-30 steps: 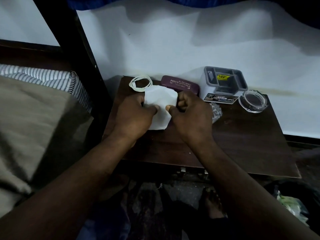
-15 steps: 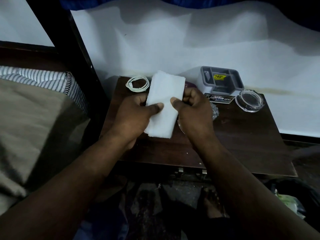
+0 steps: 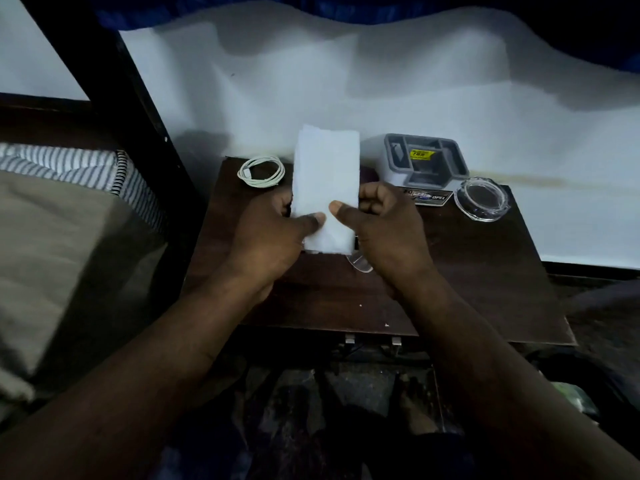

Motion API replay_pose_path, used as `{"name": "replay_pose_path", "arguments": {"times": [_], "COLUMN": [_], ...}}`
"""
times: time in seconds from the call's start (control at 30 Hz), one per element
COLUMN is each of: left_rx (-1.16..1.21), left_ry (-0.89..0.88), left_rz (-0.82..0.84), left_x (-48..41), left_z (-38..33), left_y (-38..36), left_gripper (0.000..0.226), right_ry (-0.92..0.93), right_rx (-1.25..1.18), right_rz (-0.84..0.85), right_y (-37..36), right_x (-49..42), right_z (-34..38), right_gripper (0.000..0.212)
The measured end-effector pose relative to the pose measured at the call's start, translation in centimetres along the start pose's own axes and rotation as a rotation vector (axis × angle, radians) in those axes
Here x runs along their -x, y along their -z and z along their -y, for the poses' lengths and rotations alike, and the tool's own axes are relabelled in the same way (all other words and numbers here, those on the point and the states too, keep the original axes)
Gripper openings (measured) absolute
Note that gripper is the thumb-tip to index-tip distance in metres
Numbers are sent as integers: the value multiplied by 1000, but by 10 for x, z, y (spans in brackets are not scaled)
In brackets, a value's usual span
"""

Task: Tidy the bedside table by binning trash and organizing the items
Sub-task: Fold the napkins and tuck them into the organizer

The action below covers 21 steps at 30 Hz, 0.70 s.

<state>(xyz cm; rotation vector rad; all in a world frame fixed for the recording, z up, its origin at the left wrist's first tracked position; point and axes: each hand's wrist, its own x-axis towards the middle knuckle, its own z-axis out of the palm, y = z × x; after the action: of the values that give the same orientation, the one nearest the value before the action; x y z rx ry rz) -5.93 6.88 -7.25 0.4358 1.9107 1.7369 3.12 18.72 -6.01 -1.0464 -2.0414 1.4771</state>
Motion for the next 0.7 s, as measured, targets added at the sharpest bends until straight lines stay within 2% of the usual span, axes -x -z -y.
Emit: {"name": "replay_pose_path", "arguments": {"times": [0.1, 0.3, 0.4, 0.5, 0.57, 0.63, 0.7], "left_rx": [-15, -39, -72, -204, -432, -672, -828], "left_ry": [9, -32, -56, -92, -180, -303, -415], "left_rz": [-41, -31, -44, 4, 92, 165, 209], "left_x": [-2, -3, -2, -4, -6, -6, -3], "left_z": [-1, -9, -16, -19, -21, -21, -22], "left_y": [-5, -25, -35, -35, -31, -28, -31], "left_gripper": [25, 27, 23, 20, 25, 12, 11], "right_ry": [-12, 47, 23, 38, 153, 334, 506], "right_rx": [-19, 72, 40, -12, 106, 305, 473], "right_rz": [39, -108, -62, -112, -198, -253, -223], "right_y": [6, 24, 32, 44, 57, 72, 83], "right_x": [1, 0, 1, -3, -5, -3, 0], "right_z": [-3, -7, -9, -11, -10, -9, -8], "right_gripper": [30, 22, 26, 39, 55, 76, 85]}}
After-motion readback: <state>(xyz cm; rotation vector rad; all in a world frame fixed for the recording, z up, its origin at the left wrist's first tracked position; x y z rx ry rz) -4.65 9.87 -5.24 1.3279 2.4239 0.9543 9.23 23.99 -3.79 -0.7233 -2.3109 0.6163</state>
